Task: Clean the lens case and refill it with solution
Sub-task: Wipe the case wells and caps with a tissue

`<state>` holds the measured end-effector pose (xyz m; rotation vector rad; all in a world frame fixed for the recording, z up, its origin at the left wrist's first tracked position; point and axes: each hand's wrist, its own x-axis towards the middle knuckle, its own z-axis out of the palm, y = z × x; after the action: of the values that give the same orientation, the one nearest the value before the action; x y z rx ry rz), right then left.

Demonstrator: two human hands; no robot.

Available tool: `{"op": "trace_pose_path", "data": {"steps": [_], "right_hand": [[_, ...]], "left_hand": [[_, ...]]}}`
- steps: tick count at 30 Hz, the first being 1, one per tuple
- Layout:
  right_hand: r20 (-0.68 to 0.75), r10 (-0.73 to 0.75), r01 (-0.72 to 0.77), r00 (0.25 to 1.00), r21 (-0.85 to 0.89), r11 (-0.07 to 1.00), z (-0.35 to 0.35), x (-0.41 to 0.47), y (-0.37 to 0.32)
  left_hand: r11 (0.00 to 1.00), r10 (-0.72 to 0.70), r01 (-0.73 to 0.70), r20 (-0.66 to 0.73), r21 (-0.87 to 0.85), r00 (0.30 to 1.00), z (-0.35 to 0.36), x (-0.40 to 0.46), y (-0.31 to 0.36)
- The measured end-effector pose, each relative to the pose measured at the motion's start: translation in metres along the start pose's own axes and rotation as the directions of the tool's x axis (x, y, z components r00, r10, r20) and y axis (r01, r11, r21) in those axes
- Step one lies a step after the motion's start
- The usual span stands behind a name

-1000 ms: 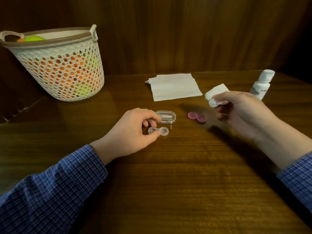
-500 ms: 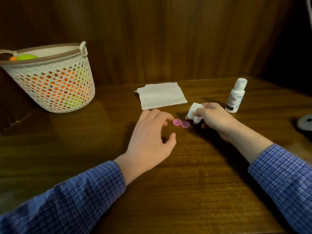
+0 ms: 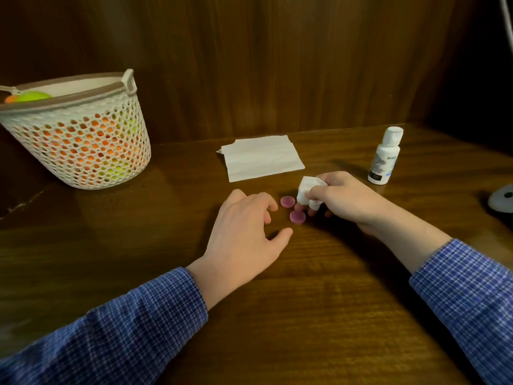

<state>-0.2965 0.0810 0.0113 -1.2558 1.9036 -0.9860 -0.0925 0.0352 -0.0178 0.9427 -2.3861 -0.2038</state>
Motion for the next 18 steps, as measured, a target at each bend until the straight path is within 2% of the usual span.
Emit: {"op": "trace_pose_path", "data": {"steps": [5,13,18], "right_hand": [[0.140,-0.057,0.066,0.989,-0.059,0.996,0.005,-0.006,-0.003],[0.233,-0.066,0.081,0.970,-0.056,0.995,-0.005,-0.011,-0.008],[0.347,-0.065,0.152,0.936,-0.231,0.961,-0.006,-0.016,-0.015]], "left_hand": [[0.995,0.044,-0.047,0.032,0.088,0.999,-0.002,-0.002,0.001],[0.997,0.052,-0.056,0.081,0.048,0.995,-0.001,0.000,0.007],[0.998,0.064,-0.066,0.072,0.013,0.995,0.003,0.003,0.010]]}}
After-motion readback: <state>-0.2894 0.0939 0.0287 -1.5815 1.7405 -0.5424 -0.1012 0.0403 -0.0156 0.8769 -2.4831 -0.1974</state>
